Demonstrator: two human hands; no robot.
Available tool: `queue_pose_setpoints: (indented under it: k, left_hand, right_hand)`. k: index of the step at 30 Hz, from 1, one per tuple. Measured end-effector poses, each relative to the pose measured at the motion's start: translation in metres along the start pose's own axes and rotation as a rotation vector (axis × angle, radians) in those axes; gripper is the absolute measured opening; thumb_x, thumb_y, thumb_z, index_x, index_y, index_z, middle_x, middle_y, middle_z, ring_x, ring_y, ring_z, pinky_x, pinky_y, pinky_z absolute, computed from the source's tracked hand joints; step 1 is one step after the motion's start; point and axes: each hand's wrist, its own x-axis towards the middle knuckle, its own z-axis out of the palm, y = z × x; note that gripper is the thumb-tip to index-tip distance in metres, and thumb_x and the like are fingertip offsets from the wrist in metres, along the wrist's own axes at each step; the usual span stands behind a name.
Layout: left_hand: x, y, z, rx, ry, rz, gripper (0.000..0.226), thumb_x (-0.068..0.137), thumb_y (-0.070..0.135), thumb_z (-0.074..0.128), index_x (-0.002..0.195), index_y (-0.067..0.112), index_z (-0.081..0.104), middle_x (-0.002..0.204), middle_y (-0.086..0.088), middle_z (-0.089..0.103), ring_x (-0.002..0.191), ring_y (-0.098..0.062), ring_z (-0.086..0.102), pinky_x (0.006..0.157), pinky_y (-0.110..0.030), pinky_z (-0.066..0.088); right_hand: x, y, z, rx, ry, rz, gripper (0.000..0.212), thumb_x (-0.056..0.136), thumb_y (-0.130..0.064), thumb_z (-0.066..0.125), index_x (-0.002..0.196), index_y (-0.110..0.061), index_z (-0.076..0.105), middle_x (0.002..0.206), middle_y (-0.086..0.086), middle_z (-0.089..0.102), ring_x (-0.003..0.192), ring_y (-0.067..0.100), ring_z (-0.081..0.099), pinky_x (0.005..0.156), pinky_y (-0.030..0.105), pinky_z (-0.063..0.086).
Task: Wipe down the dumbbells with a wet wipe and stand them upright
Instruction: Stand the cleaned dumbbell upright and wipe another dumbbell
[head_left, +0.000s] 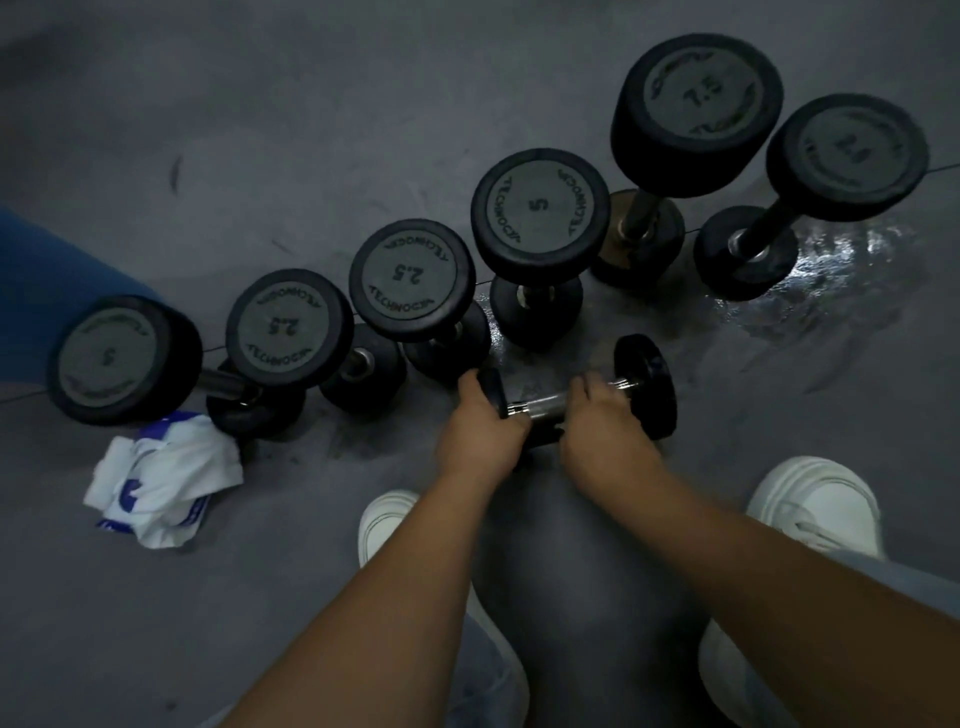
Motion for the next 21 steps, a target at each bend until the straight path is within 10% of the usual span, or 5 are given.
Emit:
queue_pose_setpoints:
  k: [14,18,21]
  left_hand:
    - [0.004,-0.002,0.001,0.022,-0.021,-0.011,0.080,0.075,0.043,0.071,0.142,0.027,0.028,0.126,-0.011,0.062,0.113,-0.032,0.060,0.097,-0.045,0.050]
    - [0.003,-0.004,0.001,0.022,-0.016,-0.007,0.087,0.066,0.044,0.062,0.143,0.029,0.025,0.128,-0.010,0.062,0.114,-0.032,0.060,0.097,-0.044,0.051]
    - [0.004,-0.005,0.001,0.012,-0.022,0.007,0.086,0.070,0.046,0.067,0.143,0.030,0.025,0.127,-0.009,0.062,0.112,-0.031,0.061,0.096,-0.043,0.051]
  right_hand:
    - [0.007,-0.005,-0.010,0.109,-0.007,-0.242,0.026,0.086,-0.002,0.051,0.108,-0.010,0.061,0.112,0.012,0.049,0.103,0.032,0.051,0.082,0.036,0.044]
    - [0.011,0.004,-0.014,0.141,0.127,0.007,0.023,0.086,-0.006,0.060,0.109,-0.008,0.062,0.118,0.010,0.053,0.104,0.028,0.053,0.086,0.033,0.045]
    - [0.009,-0.005,-0.014,0.076,-0.010,-0.218,0.018,0.083,-0.013,0.063,0.101,-0.012,0.064,0.107,0.008,0.059,0.101,0.027,0.052,0.079,0.031,0.041]
